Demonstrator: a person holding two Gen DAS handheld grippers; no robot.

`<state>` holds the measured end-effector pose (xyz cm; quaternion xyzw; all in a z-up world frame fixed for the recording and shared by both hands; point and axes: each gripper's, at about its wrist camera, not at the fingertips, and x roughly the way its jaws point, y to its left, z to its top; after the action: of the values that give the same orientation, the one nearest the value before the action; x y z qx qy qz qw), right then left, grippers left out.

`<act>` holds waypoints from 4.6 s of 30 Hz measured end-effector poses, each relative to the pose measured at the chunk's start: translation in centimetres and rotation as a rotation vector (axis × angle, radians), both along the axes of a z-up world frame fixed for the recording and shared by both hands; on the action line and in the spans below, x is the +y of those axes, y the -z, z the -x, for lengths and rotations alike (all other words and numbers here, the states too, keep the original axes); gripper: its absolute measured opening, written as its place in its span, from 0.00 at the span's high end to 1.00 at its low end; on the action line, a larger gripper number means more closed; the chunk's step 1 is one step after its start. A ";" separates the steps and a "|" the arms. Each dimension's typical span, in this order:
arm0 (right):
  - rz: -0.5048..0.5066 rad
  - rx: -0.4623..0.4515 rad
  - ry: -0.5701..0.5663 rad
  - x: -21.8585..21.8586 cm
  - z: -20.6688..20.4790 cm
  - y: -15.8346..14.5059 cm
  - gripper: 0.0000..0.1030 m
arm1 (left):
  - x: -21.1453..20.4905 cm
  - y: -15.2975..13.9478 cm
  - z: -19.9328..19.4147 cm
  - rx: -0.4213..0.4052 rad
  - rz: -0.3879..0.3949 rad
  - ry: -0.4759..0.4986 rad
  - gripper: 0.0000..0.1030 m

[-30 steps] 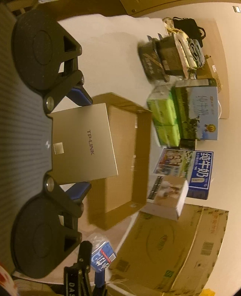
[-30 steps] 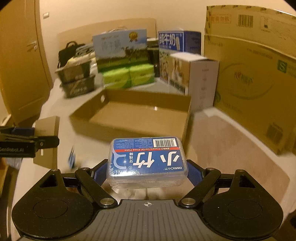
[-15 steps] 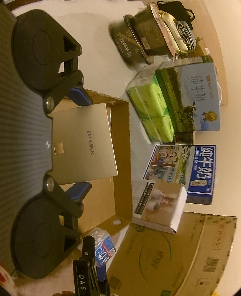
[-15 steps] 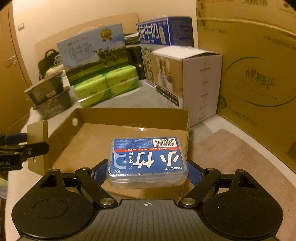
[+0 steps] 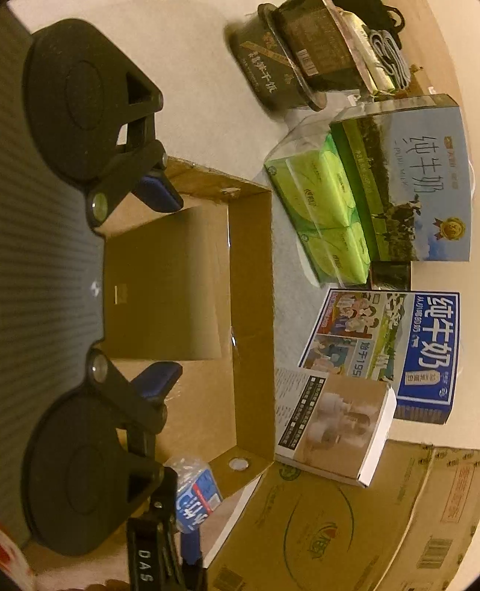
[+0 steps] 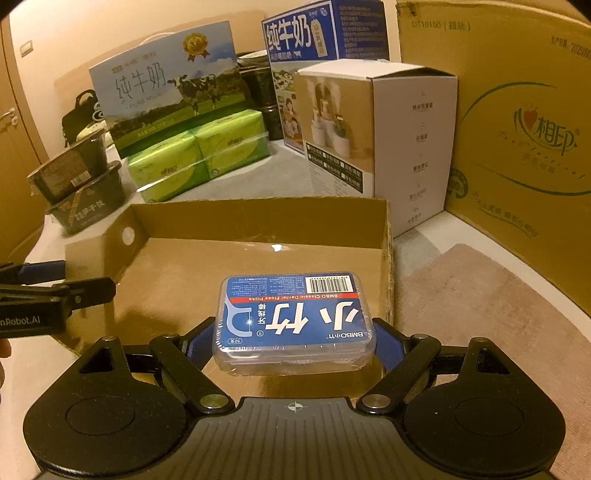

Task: Organize rigid objects
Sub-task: 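Lower both items into the tray and open both tools, then grasp the metal hair clip with the right tool while the left tool approaches the green jar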

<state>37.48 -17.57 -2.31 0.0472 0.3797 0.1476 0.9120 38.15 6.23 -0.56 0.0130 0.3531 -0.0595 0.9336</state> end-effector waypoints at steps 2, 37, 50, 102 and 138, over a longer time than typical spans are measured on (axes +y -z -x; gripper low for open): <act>-0.006 0.010 -0.005 0.1 -0.3 0.2 0.17 | 0.1 -0.1 0.1 -0.006 0.006 -0.002 0.11; -0.021 -0.081 0.035 -2.1 18.2 -5.9 0.17 | -0.8 -4.9 19.2 -0.031 0.074 -0.079 0.11; 0.015 -0.073 0.056 -2.7 25.8 -5.9 0.17 | -1.2 -4.8 25.8 -0.014 0.032 -0.080 0.11; 0.003 0.018 0.090 -4.6 27.8 -0.2 0.17 | -3.6 2.5 28.0 0.085 0.012 -0.013 0.11; 0.117 0.004 0.113 -2.8 24.0 2.6 0.95 | -1.5 4.7 23.9 0.094 0.096 -0.005 0.12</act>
<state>13.49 -20.33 -4.90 0.0156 0.3861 0.0735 0.9194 14.25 4.71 -5.28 -0.0355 0.3936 -0.0746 0.9156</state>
